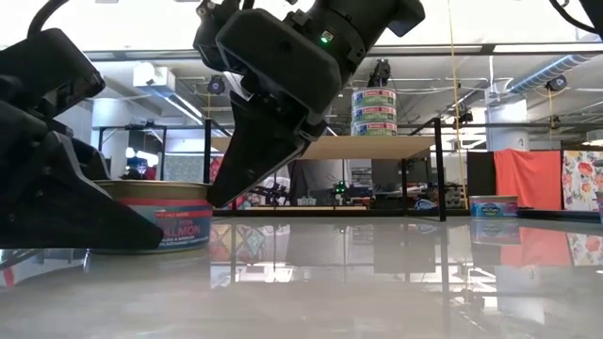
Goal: Stack canned seafood by type on shelf
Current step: Put the left blue-pink tuna can on the shelf aligned with the other blue-pink tuna can on the shelf
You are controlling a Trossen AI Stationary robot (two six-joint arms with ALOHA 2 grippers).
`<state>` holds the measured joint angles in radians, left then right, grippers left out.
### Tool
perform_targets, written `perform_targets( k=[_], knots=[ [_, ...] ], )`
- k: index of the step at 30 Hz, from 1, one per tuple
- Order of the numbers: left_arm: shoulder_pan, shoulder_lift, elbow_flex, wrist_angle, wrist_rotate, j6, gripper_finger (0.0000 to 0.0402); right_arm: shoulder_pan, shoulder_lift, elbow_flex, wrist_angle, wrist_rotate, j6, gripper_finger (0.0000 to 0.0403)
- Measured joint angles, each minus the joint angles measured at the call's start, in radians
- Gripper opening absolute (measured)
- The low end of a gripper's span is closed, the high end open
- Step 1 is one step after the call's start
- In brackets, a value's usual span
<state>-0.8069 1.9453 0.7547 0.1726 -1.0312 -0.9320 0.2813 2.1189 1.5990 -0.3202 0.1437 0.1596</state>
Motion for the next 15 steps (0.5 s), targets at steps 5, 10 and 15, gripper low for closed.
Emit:
perform_targets(
  k=[5, 10, 15],
  knots=[
    [0.006, 0.0, 0.0, 0.001, 0.003, 0.001, 0.038, 0.0, 0.0, 0.0, -0.004, 0.005, -0.001, 0.0013],
    [0.006, 0.0, 0.001, 0.001, 0.007, -0.001, 0.0371, 0.0, 0.0, 0.0, -0.01, 0.006, -0.004, 0.0013],
    [0.01, -0.041, 0.002, -0.035, 0.04, 0.009, 0.0372, 0.001, -0.013, 0.003, -0.071, 0.017, -0.017, 0.0013]
  ],
)
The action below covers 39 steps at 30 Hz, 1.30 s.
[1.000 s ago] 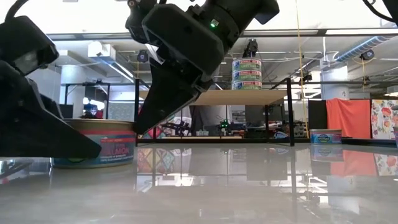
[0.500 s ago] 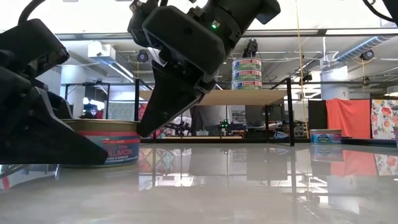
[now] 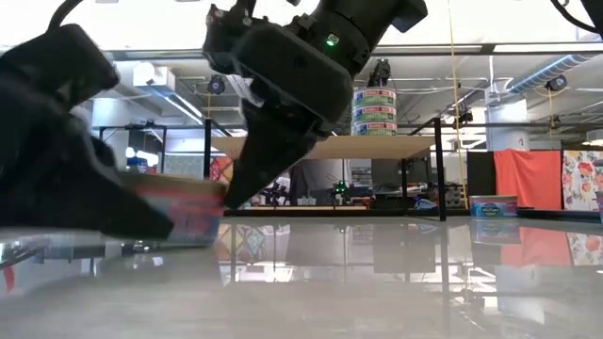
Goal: Stack canned seafood by type on shelf
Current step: Put the left blue-pink tuna can on the shelf aligned with the other blue-pink tuna can on the shelf
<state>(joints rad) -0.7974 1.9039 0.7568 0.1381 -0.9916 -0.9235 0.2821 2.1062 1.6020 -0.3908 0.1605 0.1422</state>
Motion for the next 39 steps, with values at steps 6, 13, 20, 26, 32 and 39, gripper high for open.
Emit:
perform_targets(
  k=[6, 13, 20, 26, 32, 39],
  knots=[
    [0.0, -0.175, 0.004, -0.179, 0.03, 0.019, 0.0371, 0.003, -0.108, 0.01, -0.224, 0.072, -0.011, 0.0013],
    [0.108, -0.489, 0.003, -0.413, 0.046, 0.219, 0.0372, 0.001, -0.328, 0.01, -0.334, 0.363, -0.02, 0.0013],
    [0.419, -0.78, 0.002, -0.407, 0.342, 0.662, 0.0372, -0.021, -0.468, 0.003, -0.195, 0.378, -0.183, 0.0013],
    [0.78, -0.899, 0.002, -0.363, 0.725, 0.917, 0.0373, -0.09, -0.468, 0.001, -0.101, 0.355, -0.341, 0.0013],
    [1.099, -0.863, 0.056, -0.336, 1.121, 1.053, 0.0373, -0.221, -0.459, 0.0, -0.026, 0.217, -0.363, 0.0013],
    [1.271, -0.708, 0.197, -0.489, 1.272, 1.245, 0.0373, -0.371, -0.435, 0.0, 0.037, 0.04, -0.335, 0.0013]
  ],
)
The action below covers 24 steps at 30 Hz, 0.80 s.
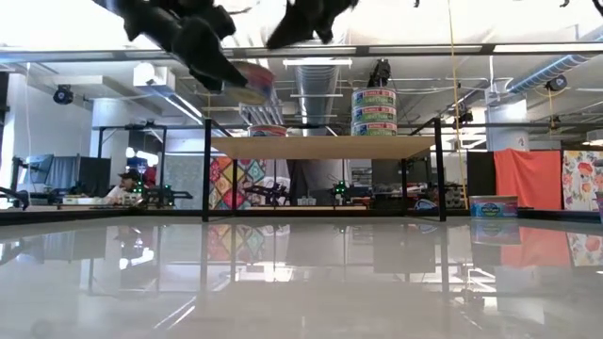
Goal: Stack canned seafood by type on shelf
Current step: Put the left blue-pink tuna can on the shelf aligned with the other blue-pink tuna can on the shelf
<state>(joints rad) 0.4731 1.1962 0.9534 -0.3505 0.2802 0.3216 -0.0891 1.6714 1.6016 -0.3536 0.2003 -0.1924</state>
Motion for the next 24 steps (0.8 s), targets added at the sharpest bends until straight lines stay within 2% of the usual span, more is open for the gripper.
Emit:
perform_targets(
  k=[5, 10, 14, 19, 24],
  knots=[
    [0.035, 0.117, 0.125, -0.103, 0.002, 0.098, 0.0373, -0.054, 0.037, 0.001, 0.018, -0.045, 0.008, 0.0013],
    [0.06, 0.196, 0.196, -0.108, 0.004, 0.136, 0.0373, -0.078, 0.046, 0.008, 0.043, -0.055, -0.044, 0.0013],
    [0.073, 0.238, 0.211, -0.106, -0.006, 0.142, 0.0383, -0.109, 0.052, 0.007, 0.044, -0.057, -0.079, 0.0013],
    [0.075, 0.268, 0.208, -0.087, -0.046, 0.127, 0.0394, -0.161, 0.069, 0.001, 0.049, -0.175, -0.073, 0.0013],
    [0.075, 0.293, 0.204, -0.079, -0.082, 0.079, 0.0395, -0.189, 0.101, -0.002, 0.072, -0.196, -0.112, 0.0013]
  ],
)
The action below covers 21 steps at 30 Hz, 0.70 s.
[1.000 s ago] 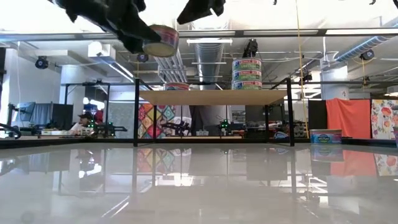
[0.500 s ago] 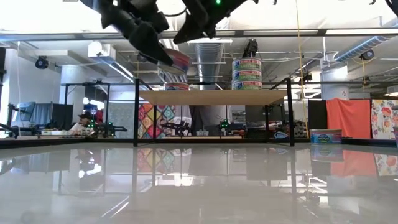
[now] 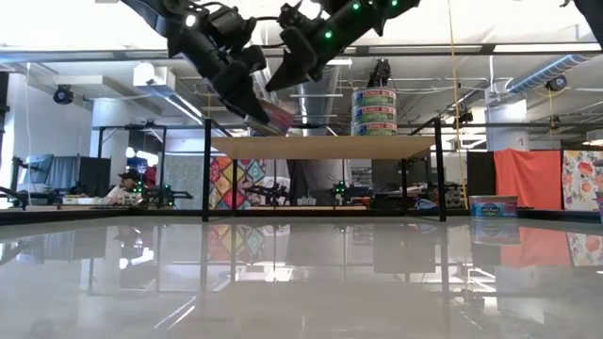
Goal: Stack canned seafood by type on shelf
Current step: Put the left blue-pink tuna can on the shelf aligned with the other blue-pink tuna can on the shelf
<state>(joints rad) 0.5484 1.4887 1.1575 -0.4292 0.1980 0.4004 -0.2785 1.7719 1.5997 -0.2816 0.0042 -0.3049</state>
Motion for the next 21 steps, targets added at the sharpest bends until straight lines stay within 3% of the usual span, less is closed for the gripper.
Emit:
perform_targets(
  k=[11, 21],
  knots=[
    [0.0, 0.025, 0.008, -0.031, -0.099, -0.079, 0.0399, -0.065, 0.092, 0.005, 0.032, -0.058, -0.021, 0.0013],
    [0.0, -0.012, 0.028, -0.143, -0.105, -0.065, 0.04, -0.08, 0.099, 0.006, 0.021, -0.079, -0.019, 0.0013]
  ],
)
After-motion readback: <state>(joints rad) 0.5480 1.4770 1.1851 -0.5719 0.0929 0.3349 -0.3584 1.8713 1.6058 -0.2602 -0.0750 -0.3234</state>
